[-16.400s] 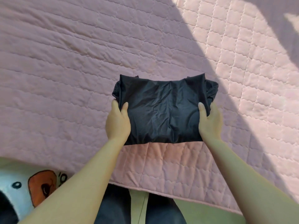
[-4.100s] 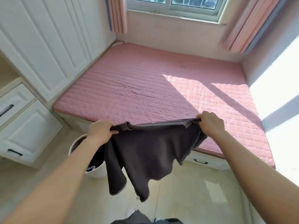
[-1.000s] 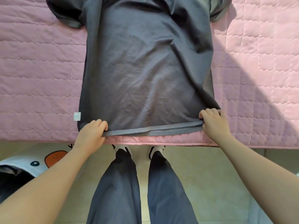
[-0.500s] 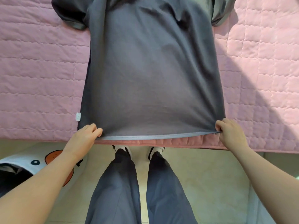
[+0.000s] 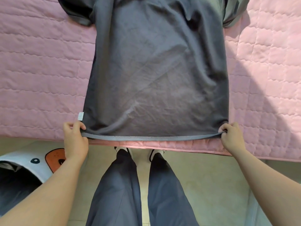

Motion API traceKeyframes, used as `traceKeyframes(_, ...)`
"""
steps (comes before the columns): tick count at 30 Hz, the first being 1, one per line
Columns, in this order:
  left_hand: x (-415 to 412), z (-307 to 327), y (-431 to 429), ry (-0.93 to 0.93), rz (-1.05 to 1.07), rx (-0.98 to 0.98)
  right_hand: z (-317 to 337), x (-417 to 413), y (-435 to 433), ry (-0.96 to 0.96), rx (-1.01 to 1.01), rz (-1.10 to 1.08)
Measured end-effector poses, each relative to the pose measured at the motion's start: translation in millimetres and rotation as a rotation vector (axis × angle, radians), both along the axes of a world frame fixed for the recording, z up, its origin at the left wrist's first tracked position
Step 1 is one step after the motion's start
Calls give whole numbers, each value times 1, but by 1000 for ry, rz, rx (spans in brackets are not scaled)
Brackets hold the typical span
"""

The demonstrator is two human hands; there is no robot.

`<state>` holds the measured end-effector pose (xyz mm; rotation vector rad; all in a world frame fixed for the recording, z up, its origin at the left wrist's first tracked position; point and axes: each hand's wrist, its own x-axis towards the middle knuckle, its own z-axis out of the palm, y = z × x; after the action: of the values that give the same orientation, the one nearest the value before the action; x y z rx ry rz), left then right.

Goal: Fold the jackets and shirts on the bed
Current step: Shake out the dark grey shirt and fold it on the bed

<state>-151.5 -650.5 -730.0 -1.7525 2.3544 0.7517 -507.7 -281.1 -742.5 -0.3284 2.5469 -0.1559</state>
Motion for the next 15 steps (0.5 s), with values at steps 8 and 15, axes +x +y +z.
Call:
traceKeyframes(8, 28, 0, 12, -2, 408, 45, 12, 39, 32, -14, 74, -384)
traceKeyframes(15, 6, 4, -7, -379, 168, 153, 23, 31, -13, -51, 268, -159)
